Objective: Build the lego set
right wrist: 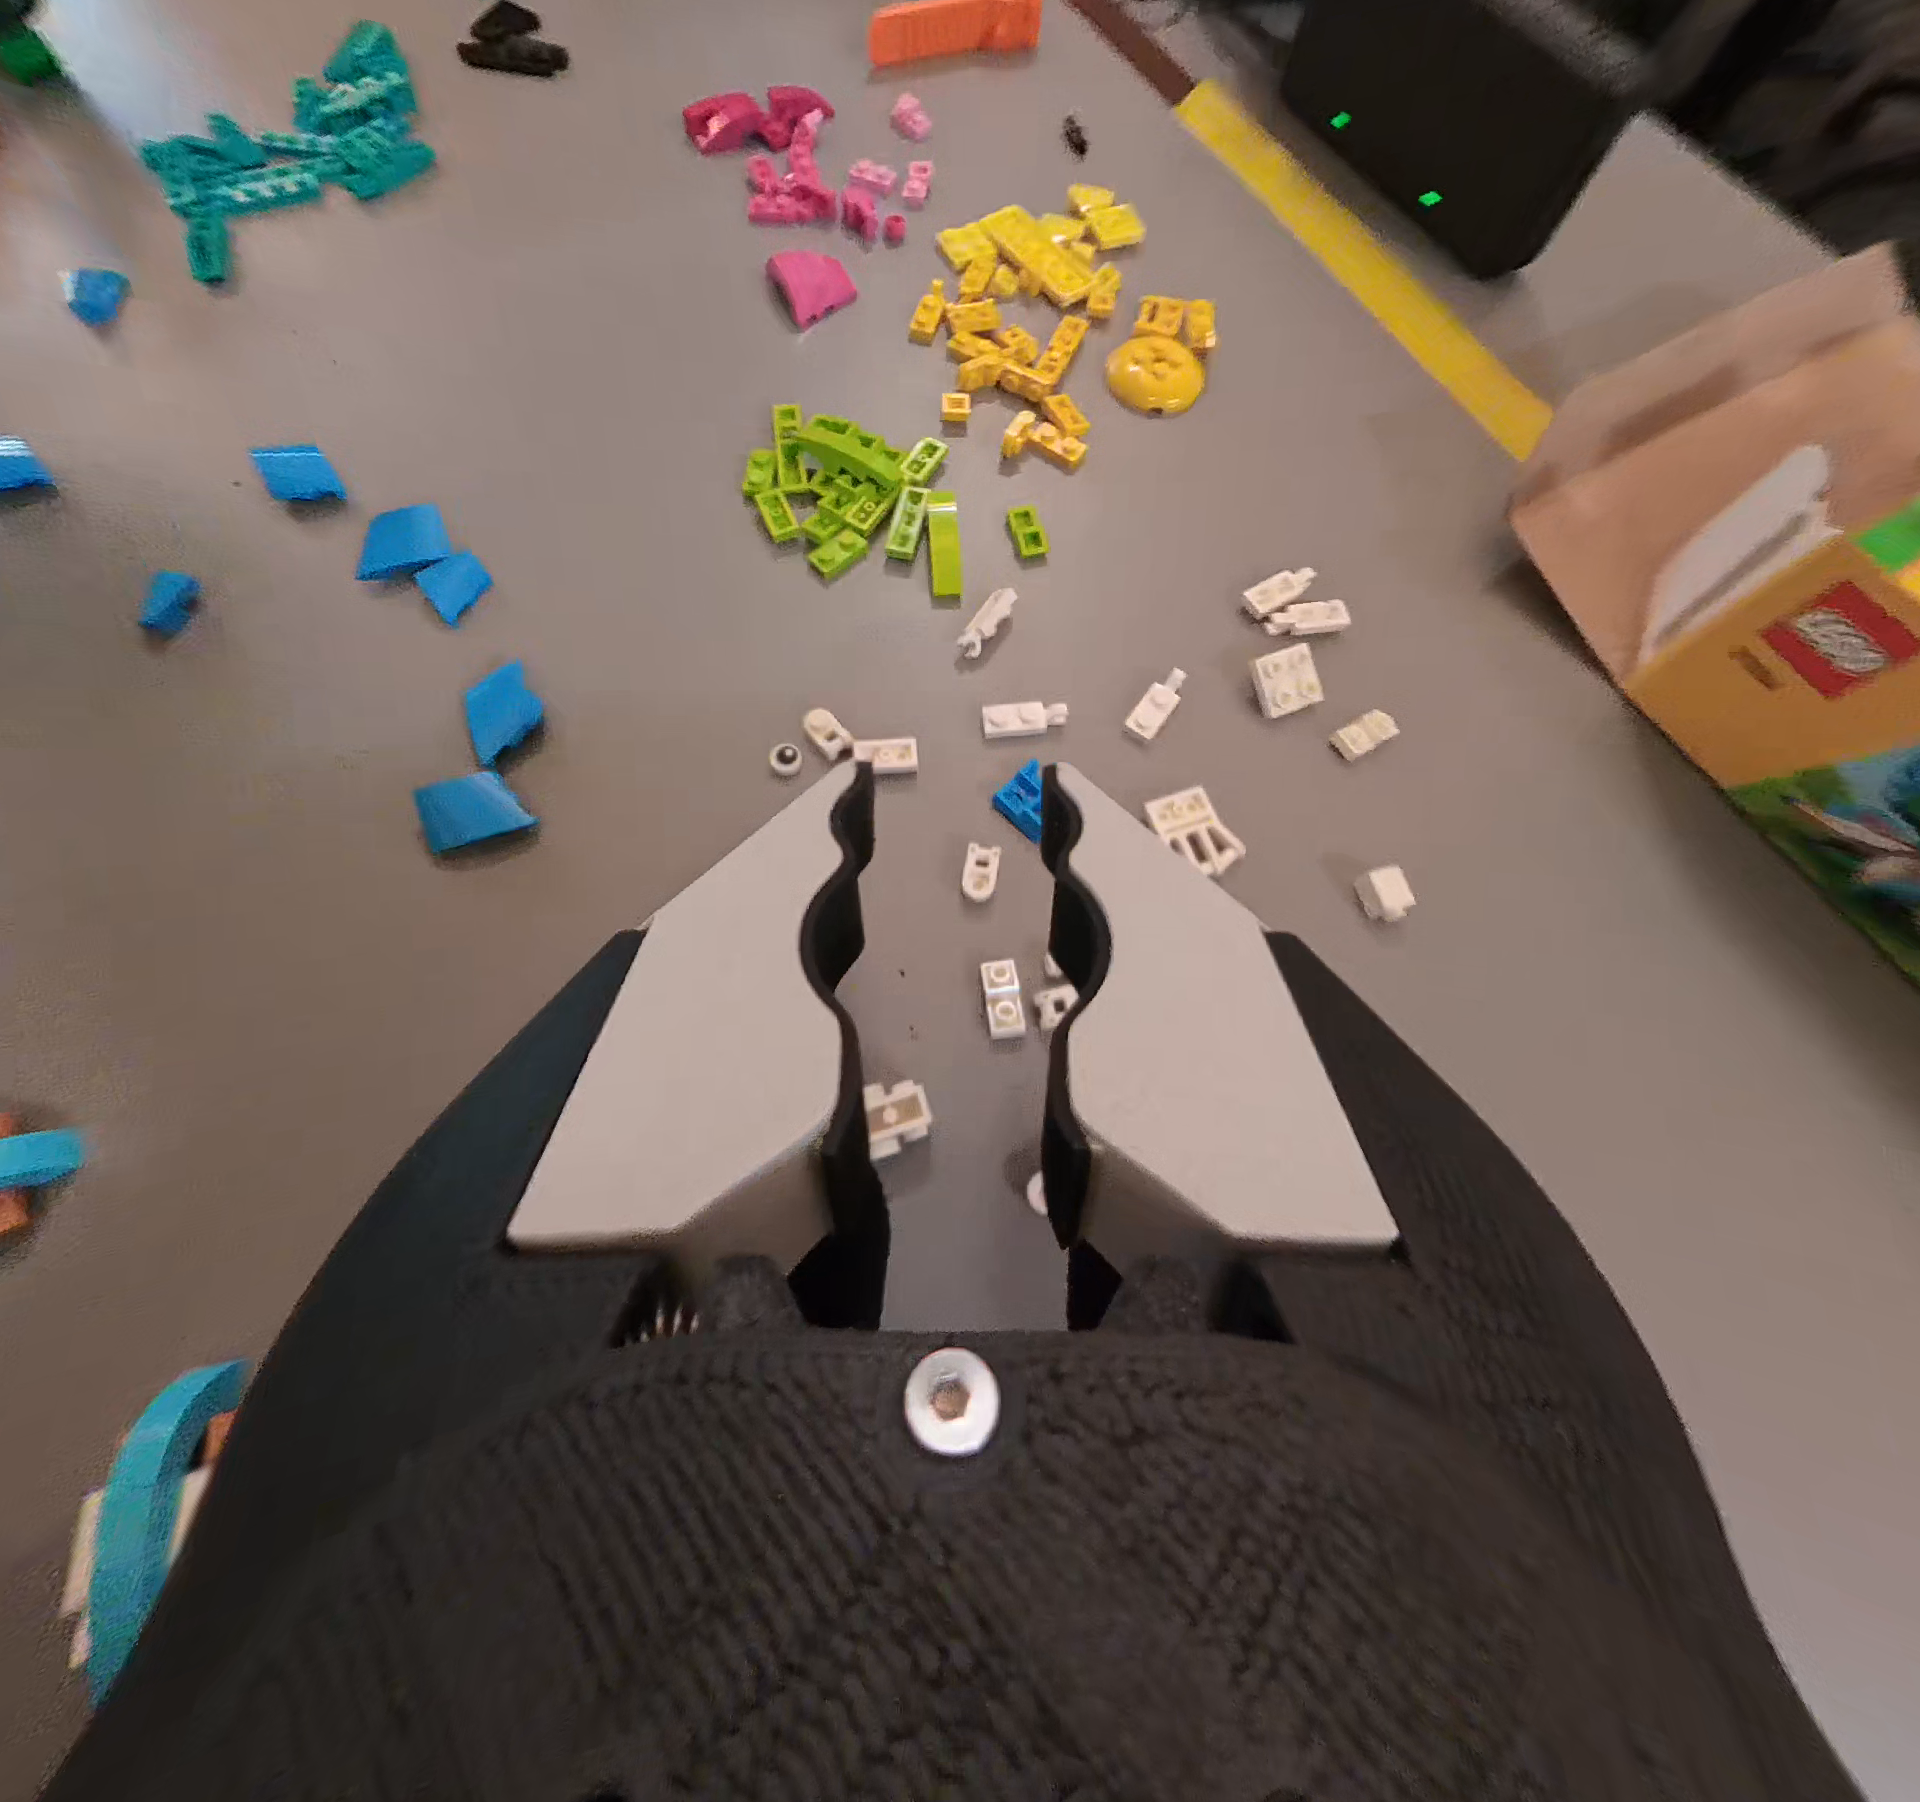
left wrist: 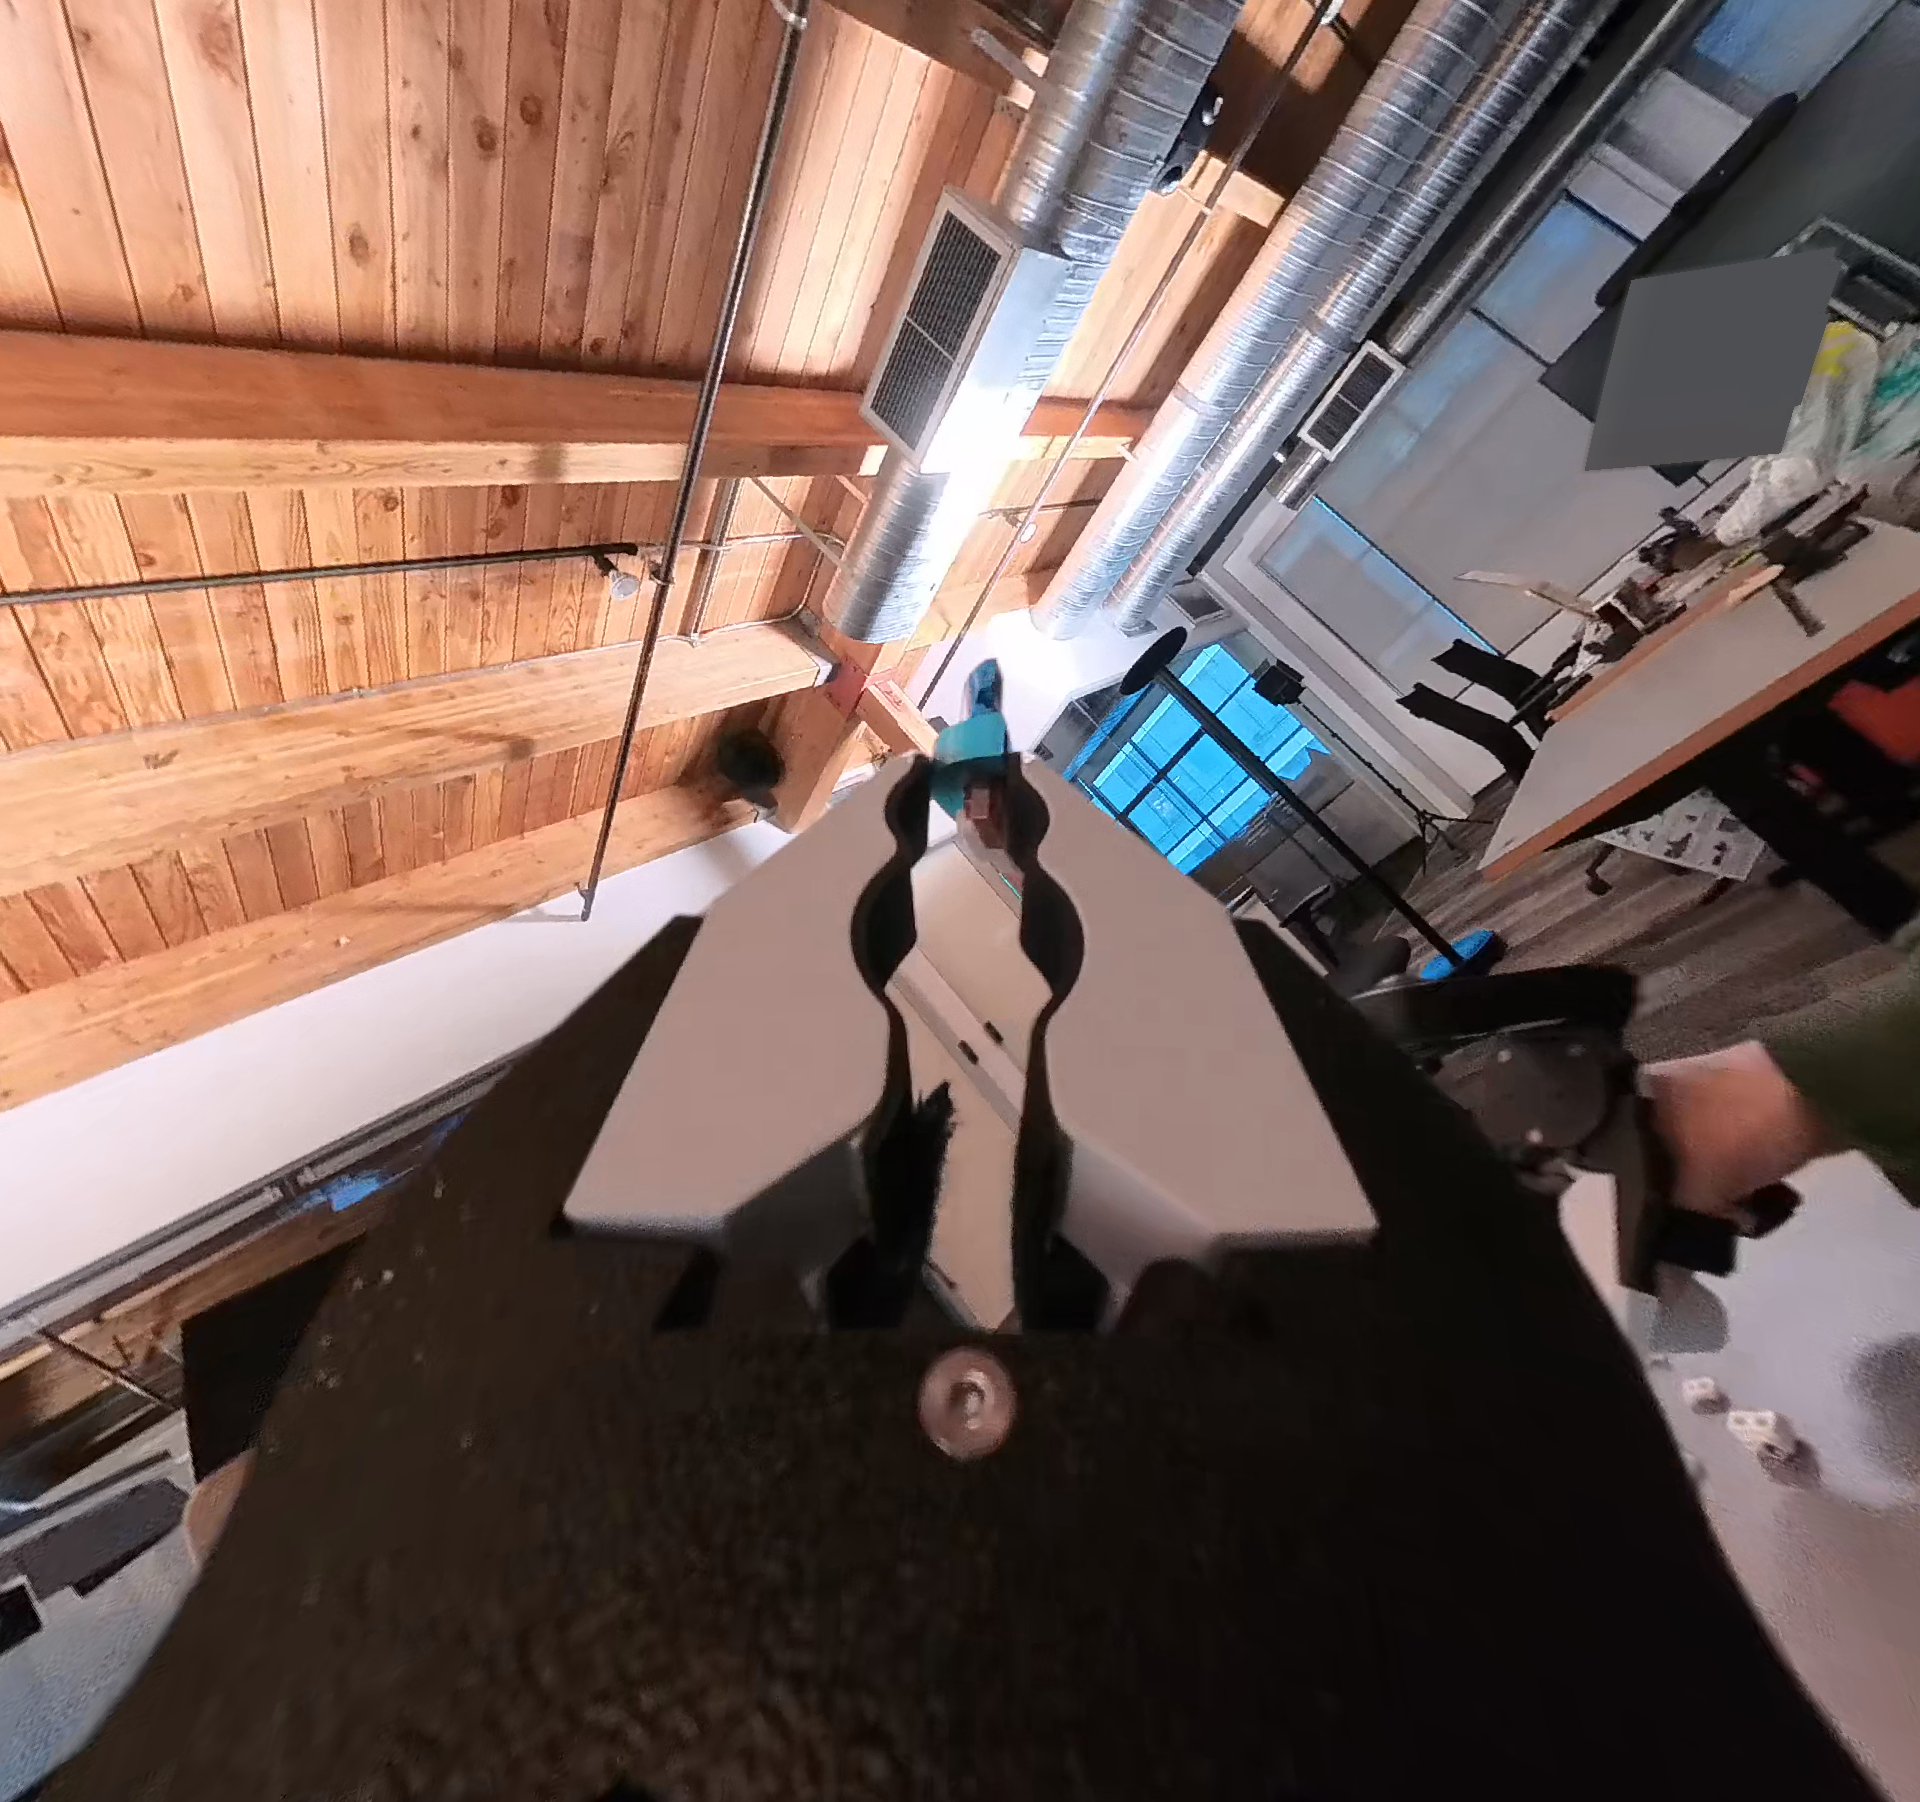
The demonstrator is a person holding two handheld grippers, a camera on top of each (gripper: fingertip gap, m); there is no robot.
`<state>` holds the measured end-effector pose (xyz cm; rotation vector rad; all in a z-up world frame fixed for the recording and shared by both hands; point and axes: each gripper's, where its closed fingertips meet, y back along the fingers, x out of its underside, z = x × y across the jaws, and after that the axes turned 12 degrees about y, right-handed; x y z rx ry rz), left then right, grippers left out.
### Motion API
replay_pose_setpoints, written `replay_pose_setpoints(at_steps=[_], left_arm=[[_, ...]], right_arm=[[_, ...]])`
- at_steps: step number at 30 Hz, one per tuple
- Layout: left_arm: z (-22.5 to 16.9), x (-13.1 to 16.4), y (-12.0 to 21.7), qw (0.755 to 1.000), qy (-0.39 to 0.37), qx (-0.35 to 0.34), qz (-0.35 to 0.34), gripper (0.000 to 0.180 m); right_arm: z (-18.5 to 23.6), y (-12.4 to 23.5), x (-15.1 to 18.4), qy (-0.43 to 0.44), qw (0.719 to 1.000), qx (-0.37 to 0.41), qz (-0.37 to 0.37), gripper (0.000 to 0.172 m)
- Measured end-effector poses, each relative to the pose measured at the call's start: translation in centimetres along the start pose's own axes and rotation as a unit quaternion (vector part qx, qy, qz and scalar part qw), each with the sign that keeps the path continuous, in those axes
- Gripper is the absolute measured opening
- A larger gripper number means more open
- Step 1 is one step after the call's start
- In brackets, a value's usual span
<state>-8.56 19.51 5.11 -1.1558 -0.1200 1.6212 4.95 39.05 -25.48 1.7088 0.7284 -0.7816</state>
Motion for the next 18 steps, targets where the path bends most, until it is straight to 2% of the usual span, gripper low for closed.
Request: replay_pose_setpoints(at_steps=[1,6,12,18], left_arm=[[0.2,0.3,0.1,1.000,0.006,-0.002,0.001,0.011],[0.9,1.1,0.3,0.999,0.044,-0.007,-0.008,0.012],[1.8,1.8,0.6,0.988,0.143,0.000,-0.050,0.012],[0.6,4.9,-0.5,0.987,0.161,0.012,-0.016,0.011]], right_arm=[[-0.2,-0.3,-0.1,-0.006,1.000,-0.022,0.008,0.033],[-1.2,-1.6,0.6,0.003,0.997,-0.064,0.038,0.033],[-2.0,-2.7,1.2,-0.017,0.997,-0.078,0.011,0.033],[-1.8,-3.5,2.4,-0.038,0.994,-0.101,0.025,0.032]])
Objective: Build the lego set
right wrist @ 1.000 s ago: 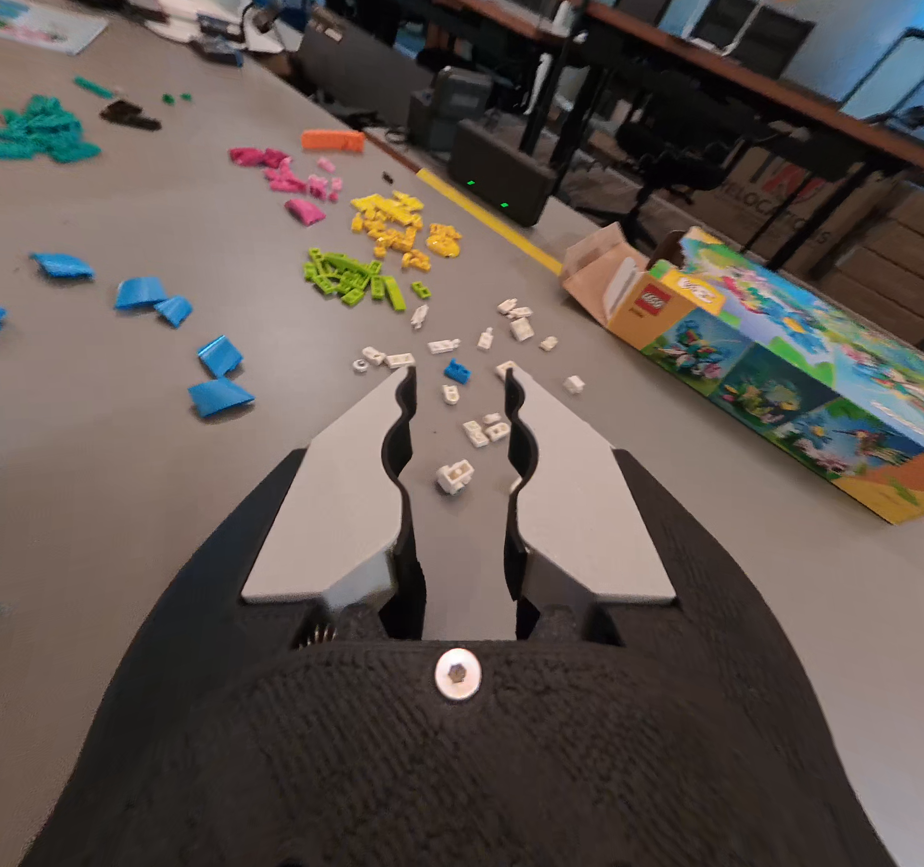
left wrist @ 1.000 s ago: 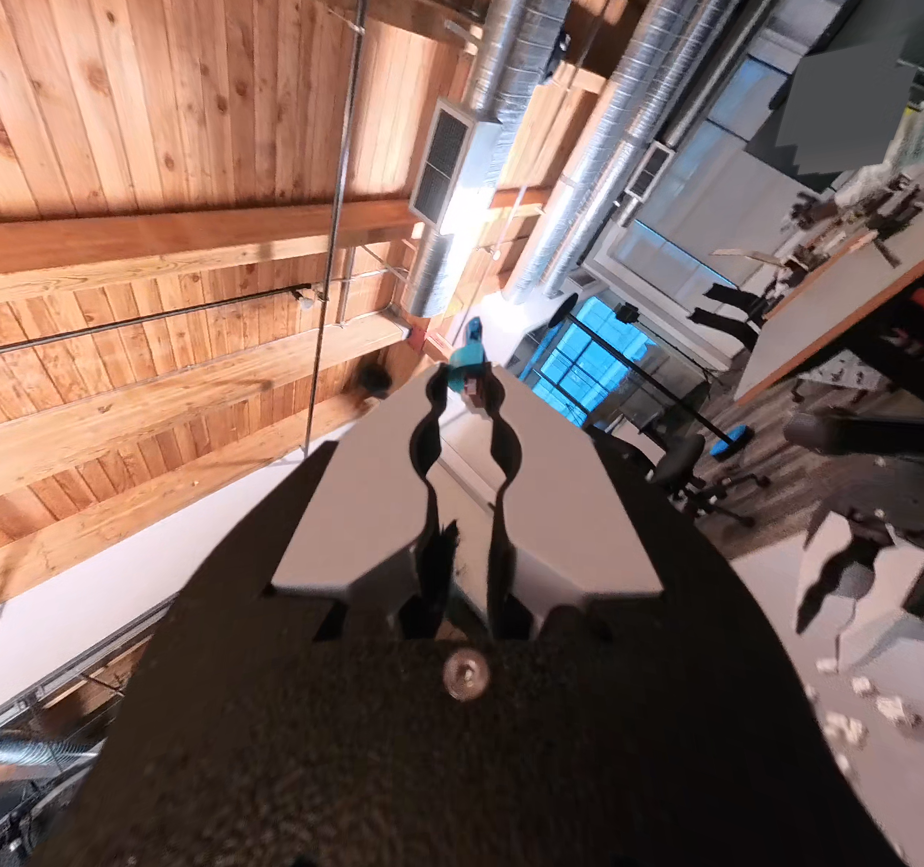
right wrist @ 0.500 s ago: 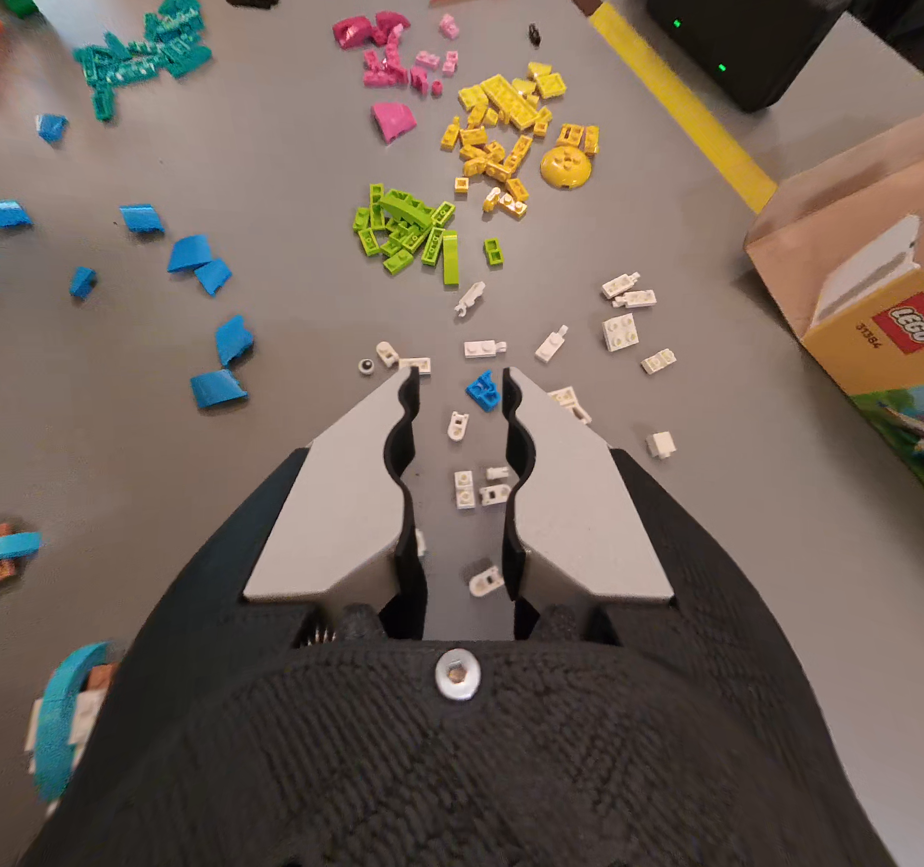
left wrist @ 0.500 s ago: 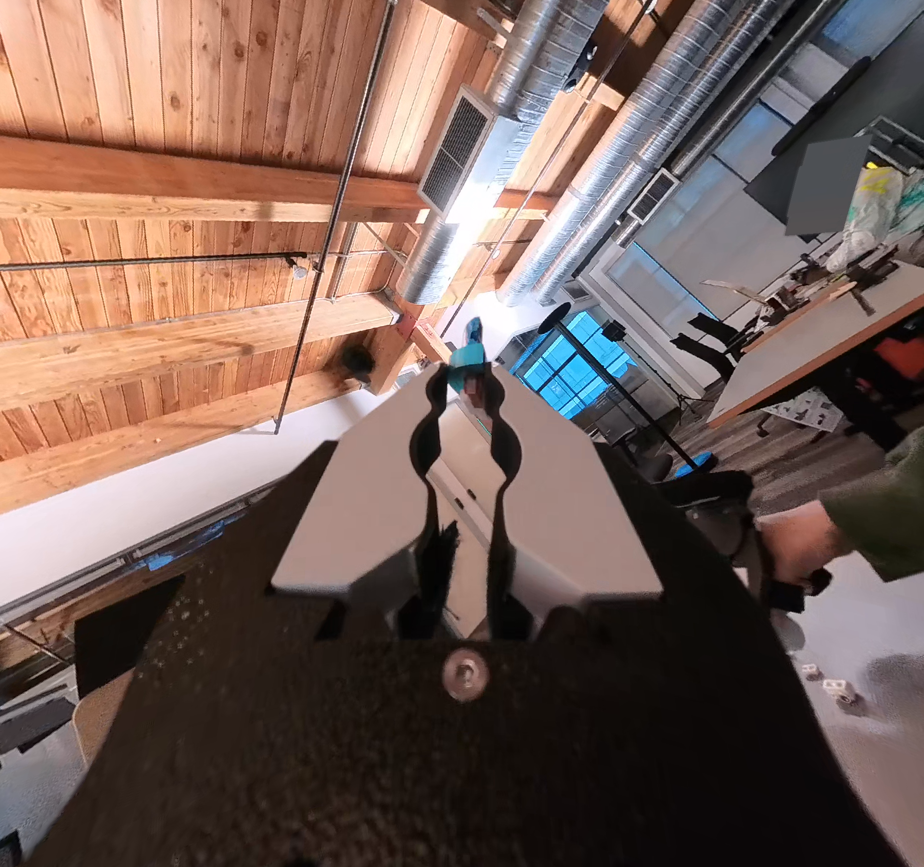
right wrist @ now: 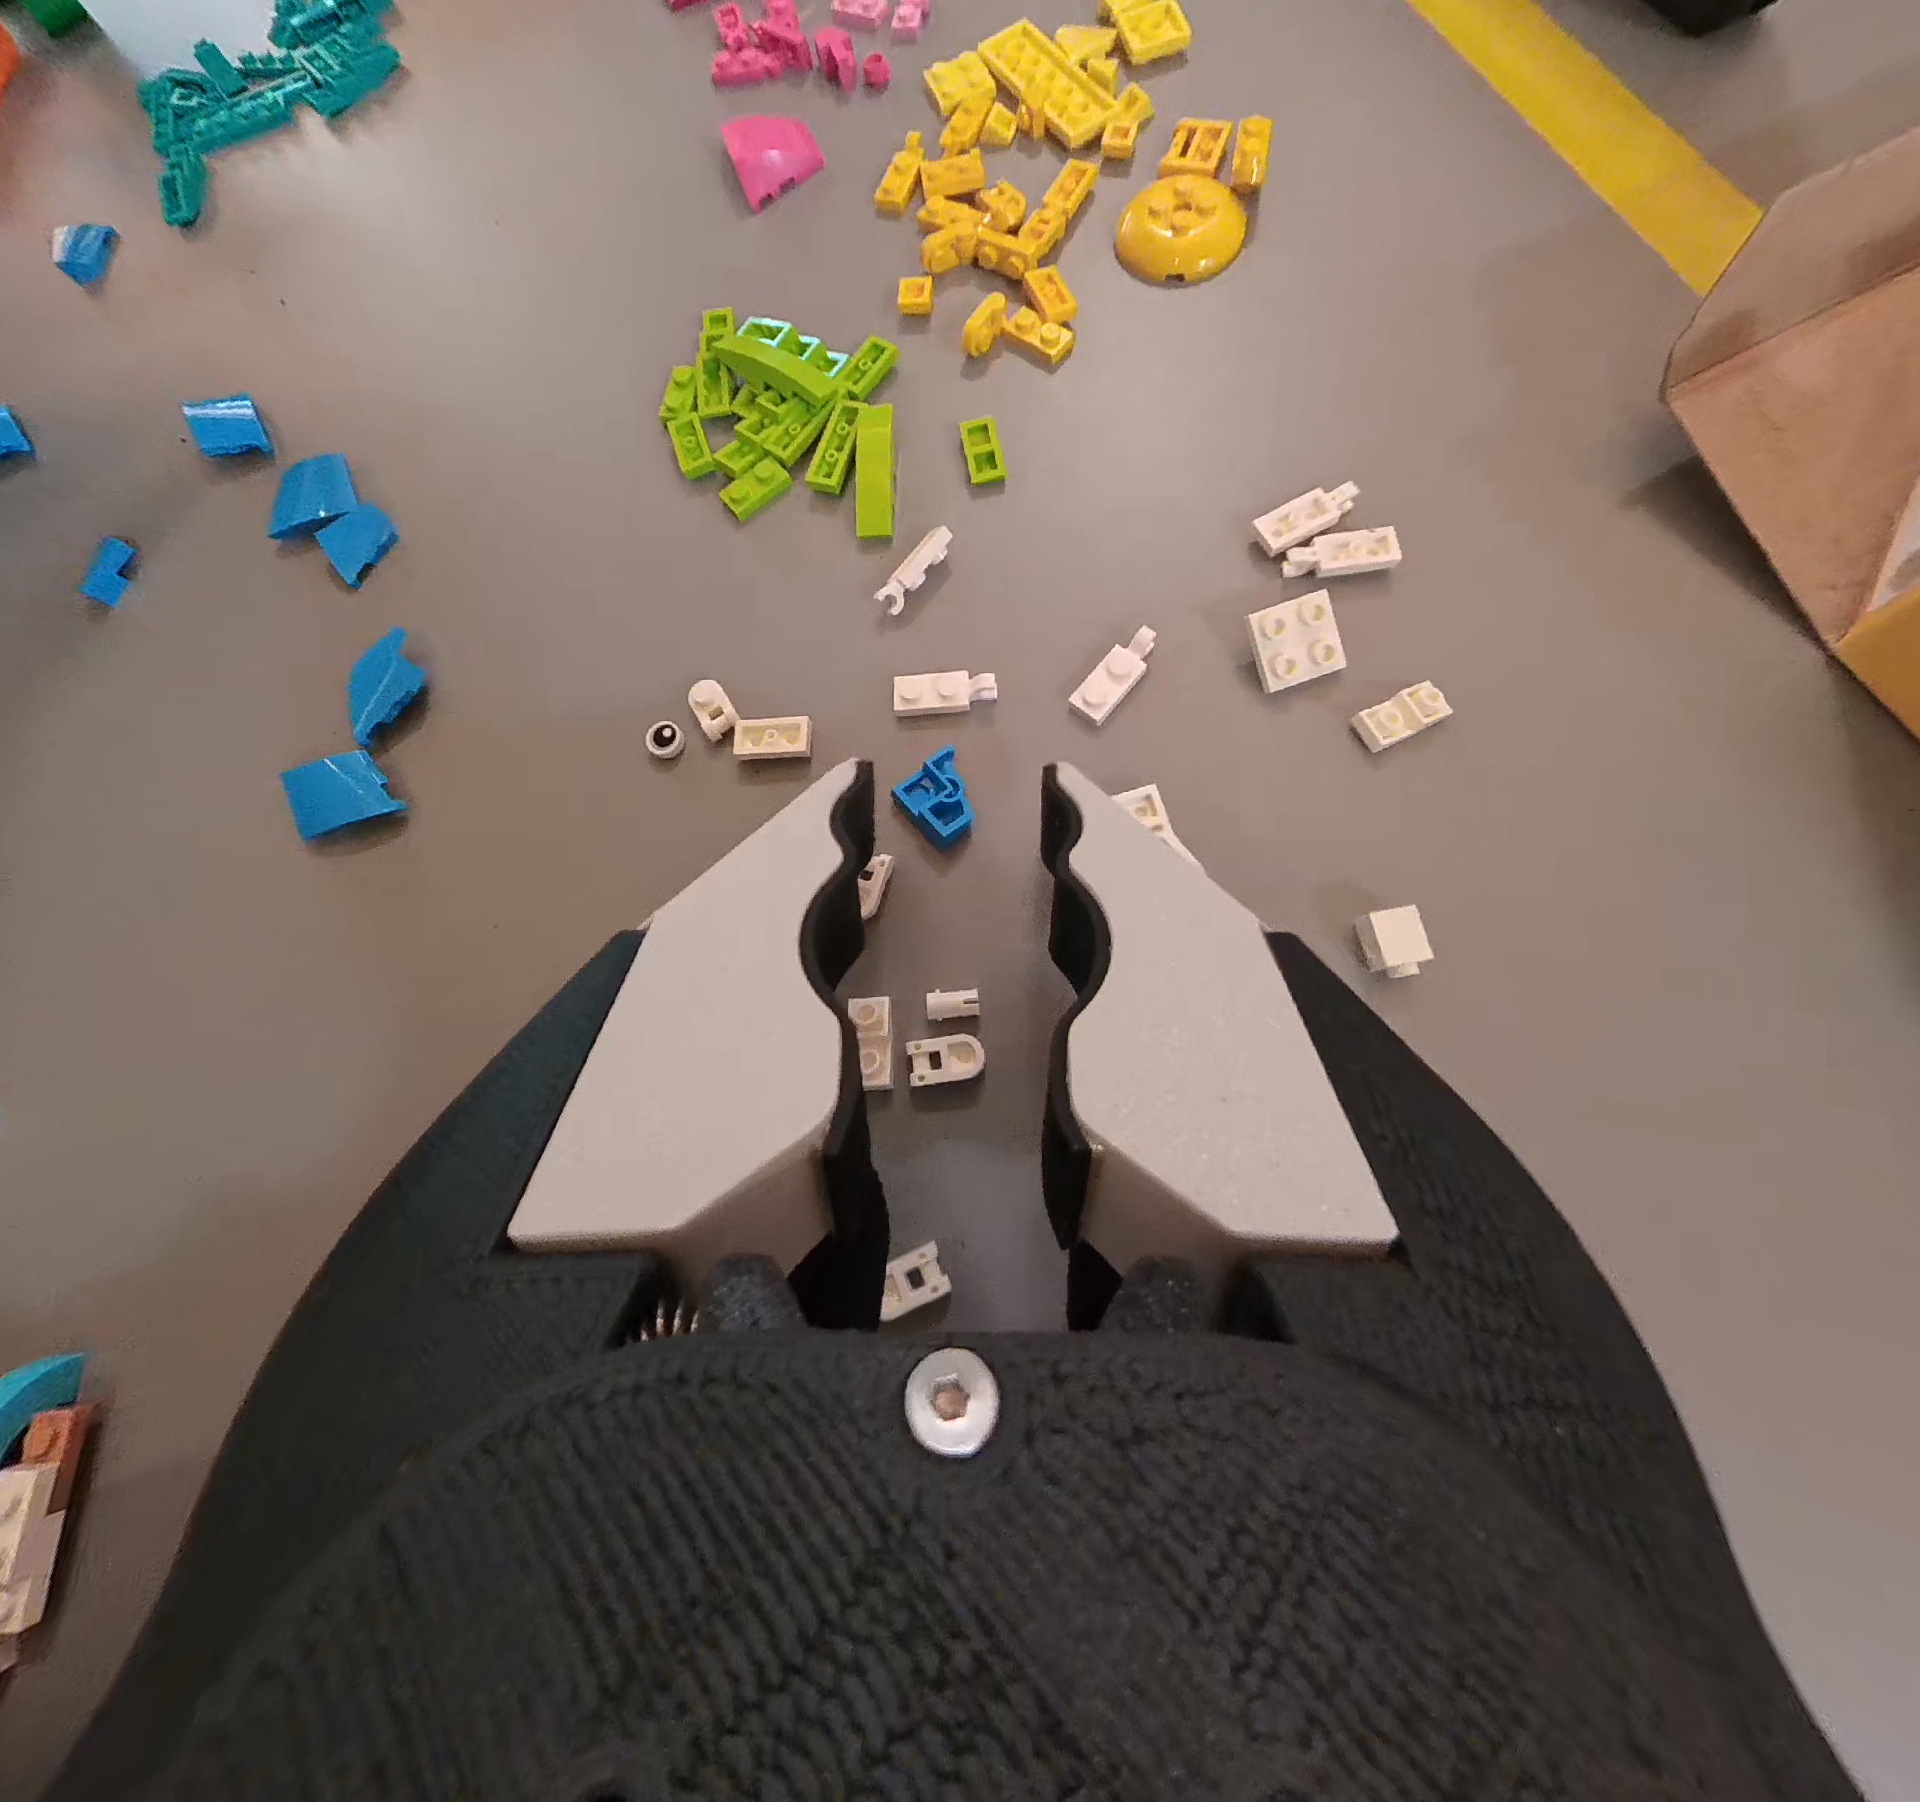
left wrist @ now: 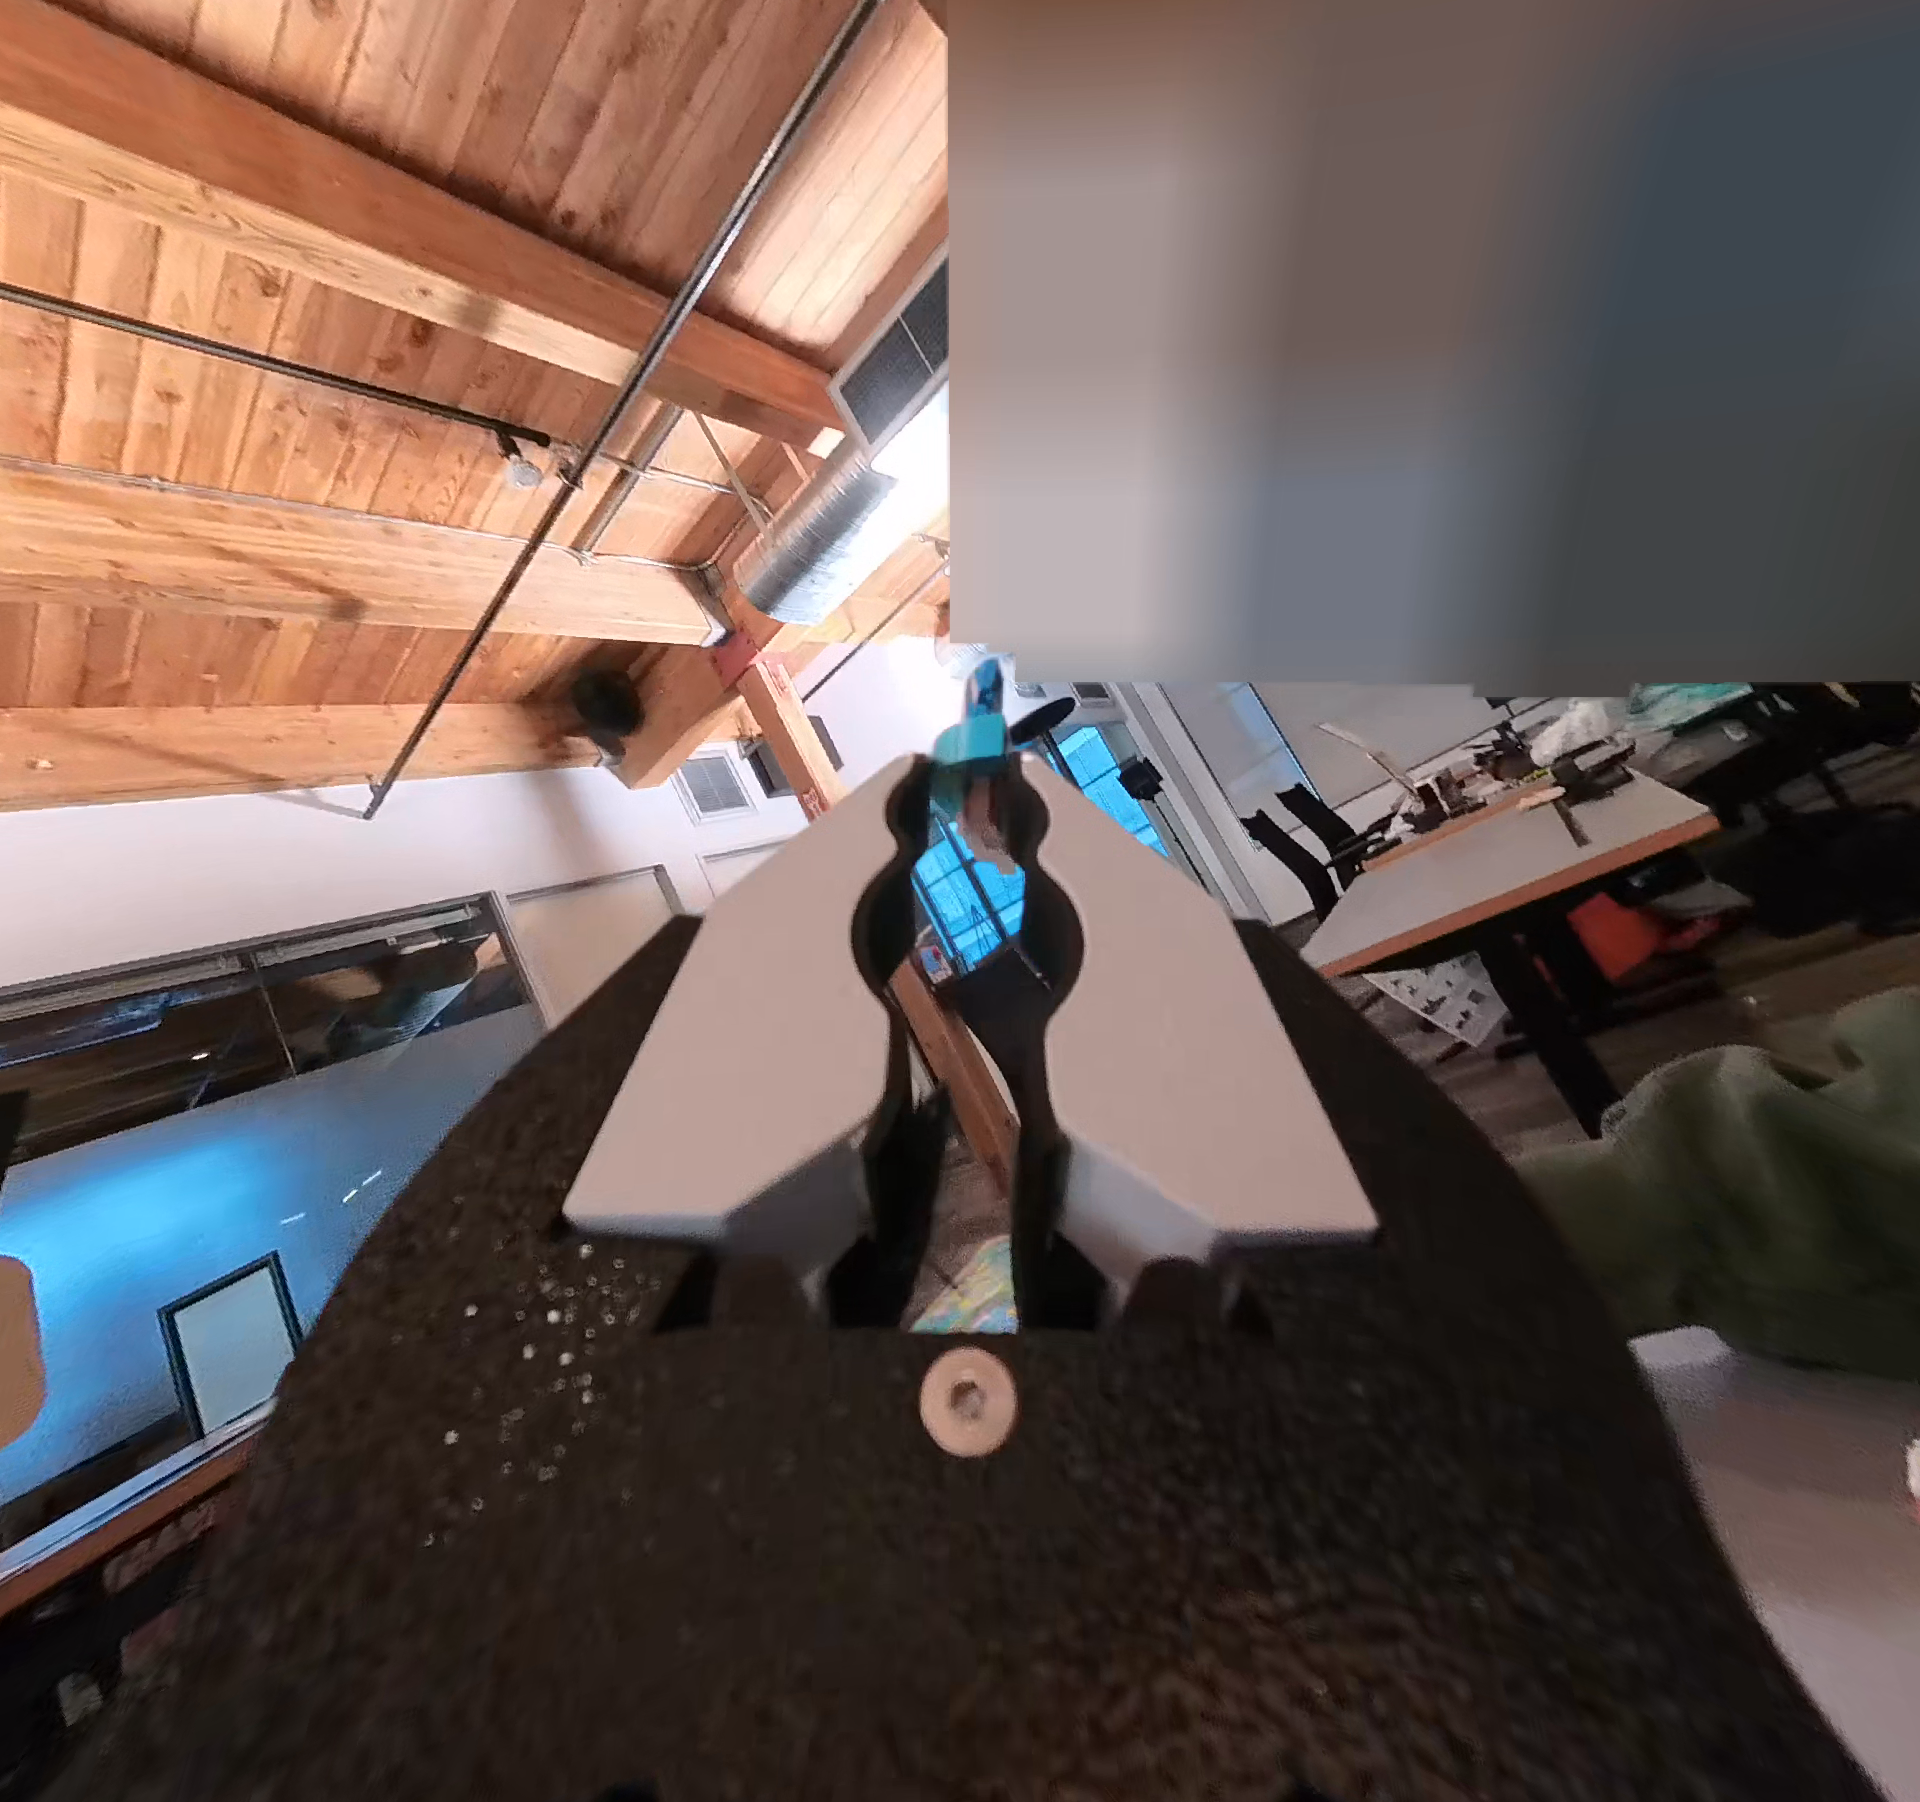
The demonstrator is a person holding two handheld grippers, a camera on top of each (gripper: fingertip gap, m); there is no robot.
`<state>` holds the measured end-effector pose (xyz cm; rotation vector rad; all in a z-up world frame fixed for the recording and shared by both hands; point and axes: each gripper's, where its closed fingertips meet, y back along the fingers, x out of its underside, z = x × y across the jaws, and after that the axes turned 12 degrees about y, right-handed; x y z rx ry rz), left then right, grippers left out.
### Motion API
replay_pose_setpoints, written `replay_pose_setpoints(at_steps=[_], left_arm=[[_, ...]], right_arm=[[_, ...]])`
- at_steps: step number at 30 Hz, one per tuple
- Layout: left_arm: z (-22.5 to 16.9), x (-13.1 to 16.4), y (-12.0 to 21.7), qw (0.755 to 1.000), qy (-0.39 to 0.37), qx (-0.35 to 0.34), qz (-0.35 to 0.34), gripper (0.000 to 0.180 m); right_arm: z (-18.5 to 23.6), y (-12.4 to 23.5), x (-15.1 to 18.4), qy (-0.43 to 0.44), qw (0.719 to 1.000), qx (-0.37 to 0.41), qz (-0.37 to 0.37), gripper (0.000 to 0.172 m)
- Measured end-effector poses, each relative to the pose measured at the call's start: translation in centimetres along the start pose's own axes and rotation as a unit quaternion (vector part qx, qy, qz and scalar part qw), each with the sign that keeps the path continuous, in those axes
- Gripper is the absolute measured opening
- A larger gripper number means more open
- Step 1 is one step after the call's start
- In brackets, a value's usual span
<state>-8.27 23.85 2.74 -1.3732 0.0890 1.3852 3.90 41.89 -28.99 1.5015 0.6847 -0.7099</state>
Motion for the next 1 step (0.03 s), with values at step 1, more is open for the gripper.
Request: replay_pose_setpoints(at_steps=[1], left_arm=[[-0.31,0.28,-0.22,1.000,-0.001,0.005,0.004,0.011]], right_arm=[[0.04,-0.17,0.15,-0.002,1.000,-0.003,0.003,0.032]])
